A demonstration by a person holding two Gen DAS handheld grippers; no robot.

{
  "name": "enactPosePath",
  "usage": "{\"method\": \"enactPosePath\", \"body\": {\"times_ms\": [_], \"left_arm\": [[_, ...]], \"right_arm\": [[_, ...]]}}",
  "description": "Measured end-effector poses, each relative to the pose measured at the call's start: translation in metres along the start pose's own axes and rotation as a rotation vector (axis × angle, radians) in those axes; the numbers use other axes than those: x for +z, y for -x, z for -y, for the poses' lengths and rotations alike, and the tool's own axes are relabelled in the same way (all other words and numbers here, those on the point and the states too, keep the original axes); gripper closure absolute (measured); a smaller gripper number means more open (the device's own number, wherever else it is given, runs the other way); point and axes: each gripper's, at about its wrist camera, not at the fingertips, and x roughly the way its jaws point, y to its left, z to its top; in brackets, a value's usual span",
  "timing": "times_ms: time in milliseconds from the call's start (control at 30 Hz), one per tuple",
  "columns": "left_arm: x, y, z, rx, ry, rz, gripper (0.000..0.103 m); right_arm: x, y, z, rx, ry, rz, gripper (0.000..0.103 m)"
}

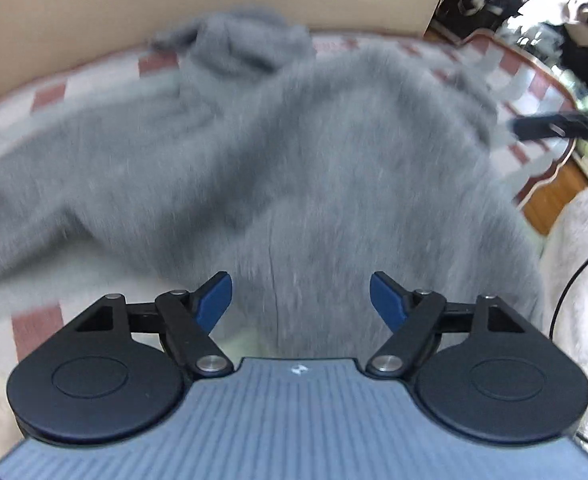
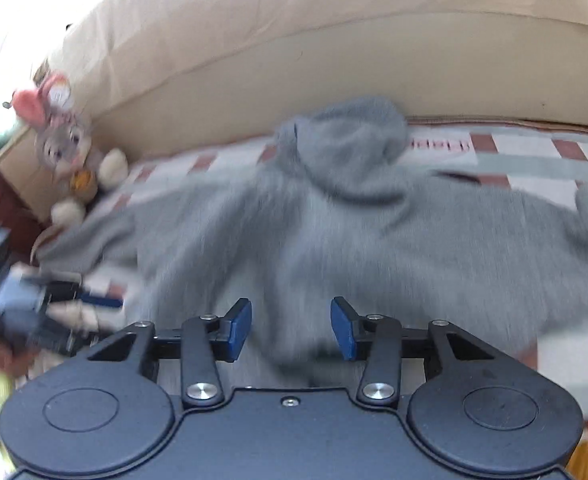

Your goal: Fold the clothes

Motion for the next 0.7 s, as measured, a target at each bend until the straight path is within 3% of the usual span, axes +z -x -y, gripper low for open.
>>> {"method": "enactPosePath", "body": {"times_ms": [67,133,233,300,333,367,433,567,633,700], "left_arm": [[-0.003,-0.009,-0.008,-0.018,0.076,-0.061,0.018],[-0.004,-0.020,-0.018,-0.039,0.187,-0.137,0.017],[-0.008,-0.028,-0.026,-0.095,0.297,-0.136,0.017],[-0.011,-0.031,-0.023,-0.117,0.299,-0.125,0.021],[-0.011,-0.031,-0.020,-0.110,0.284,-0.108,0.030],[-0.011,-0.029,-0.017,-0.099,0.276,-0.083,0.038],[-0.010,-0.027,-0.014,-0.084,0.270,-0.035,0.042],[0.002,-0.028,-0.021,-0.103,0.336,0.036,0.063],[0.024,-0.037,-0.024,-0.100,0.343,0.057,0.064],[0.048,-0.051,-0.019,-0.089,0.312,0.063,0.064]], "right_arm": [[-0.013,0.001,0.008,-0.009,-0.039,-0.041,0.052],[-0.022,0.001,0.017,0.000,-0.081,-0.080,0.052],[-0.025,0.007,0.025,0.047,-0.138,-0.057,0.053],[-0.026,0.006,0.024,0.069,-0.128,-0.053,0.053],[-0.027,0.004,0.022,0.080,-0.113,-0.058,0.053],[-0.030,0.003,0.019,0.103,-0.081,-0.075,0.053],[-0.035,0.002,0.009,0.151,-0.006,-0.092,0.053],[-0.047,0.003,-0.022,0.235,0.180,-0.087,0.053],[-0.051,-0.006,-0.043,0.252,0.288,-0.112,0.046],[-0.052,-0.029,-0.061,0.216,0.364,-0.175,0.029]]}}
